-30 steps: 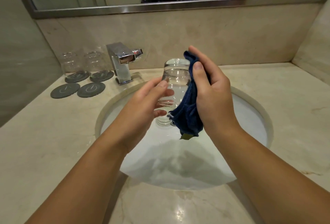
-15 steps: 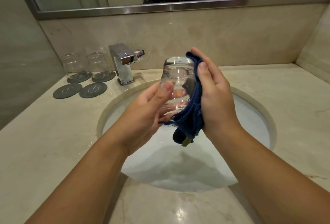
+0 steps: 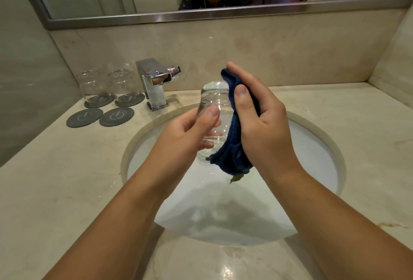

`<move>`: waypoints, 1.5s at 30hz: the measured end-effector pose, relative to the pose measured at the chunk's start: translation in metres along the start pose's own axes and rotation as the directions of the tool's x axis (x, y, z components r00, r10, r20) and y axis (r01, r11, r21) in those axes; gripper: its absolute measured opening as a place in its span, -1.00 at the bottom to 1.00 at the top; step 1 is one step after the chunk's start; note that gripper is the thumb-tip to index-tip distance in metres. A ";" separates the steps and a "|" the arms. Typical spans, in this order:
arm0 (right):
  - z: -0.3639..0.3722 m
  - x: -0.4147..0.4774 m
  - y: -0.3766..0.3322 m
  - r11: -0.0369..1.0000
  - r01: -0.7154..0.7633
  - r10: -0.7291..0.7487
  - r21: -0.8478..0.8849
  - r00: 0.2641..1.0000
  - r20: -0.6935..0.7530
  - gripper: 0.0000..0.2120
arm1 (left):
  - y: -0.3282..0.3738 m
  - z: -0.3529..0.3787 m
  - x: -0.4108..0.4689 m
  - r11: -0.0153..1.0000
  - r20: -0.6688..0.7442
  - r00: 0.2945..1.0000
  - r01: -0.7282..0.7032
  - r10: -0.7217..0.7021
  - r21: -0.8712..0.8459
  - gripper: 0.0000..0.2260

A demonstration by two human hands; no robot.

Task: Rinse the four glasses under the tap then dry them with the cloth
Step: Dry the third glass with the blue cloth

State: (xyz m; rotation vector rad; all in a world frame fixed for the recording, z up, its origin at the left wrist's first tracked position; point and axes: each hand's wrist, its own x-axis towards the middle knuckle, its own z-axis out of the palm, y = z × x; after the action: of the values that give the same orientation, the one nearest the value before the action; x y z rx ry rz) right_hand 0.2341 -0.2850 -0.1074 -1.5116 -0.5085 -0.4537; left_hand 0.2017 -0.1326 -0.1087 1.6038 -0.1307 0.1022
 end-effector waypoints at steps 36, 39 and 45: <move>-0.002 0.006 0.002 0.877 -0.312 0.323 0.365 0.946 0.033 -0.69 | 0.004 -0.005 -0.003 0.945 0.109 0.987 0.148 -0.121 -0.291 -0.46; -0.002 0.007 0.004 0.912 -0.263 0.284 0.316 0.958 -0.024 -0.70 | 0.002 -0.009 0.001 0.957 0.073 0.987 0.158 -0.144 -0.244 -0.48; -0.001 0.001 0.001 0.996 -0.084 0.084 0.043 0.996 -0.008 -0.67 | 0.004 -0.003 0.001 0.927 -0.006 0.979 0.189 -0.201 -0.325 -0.69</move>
State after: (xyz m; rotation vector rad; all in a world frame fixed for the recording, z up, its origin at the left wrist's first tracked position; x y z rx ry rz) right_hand 0.2355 -0.2860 -0.1072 -1.4826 -0.4423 -0.3827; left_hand 0.2026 -0.1296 -0.1047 1.2777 0.0429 -0.0416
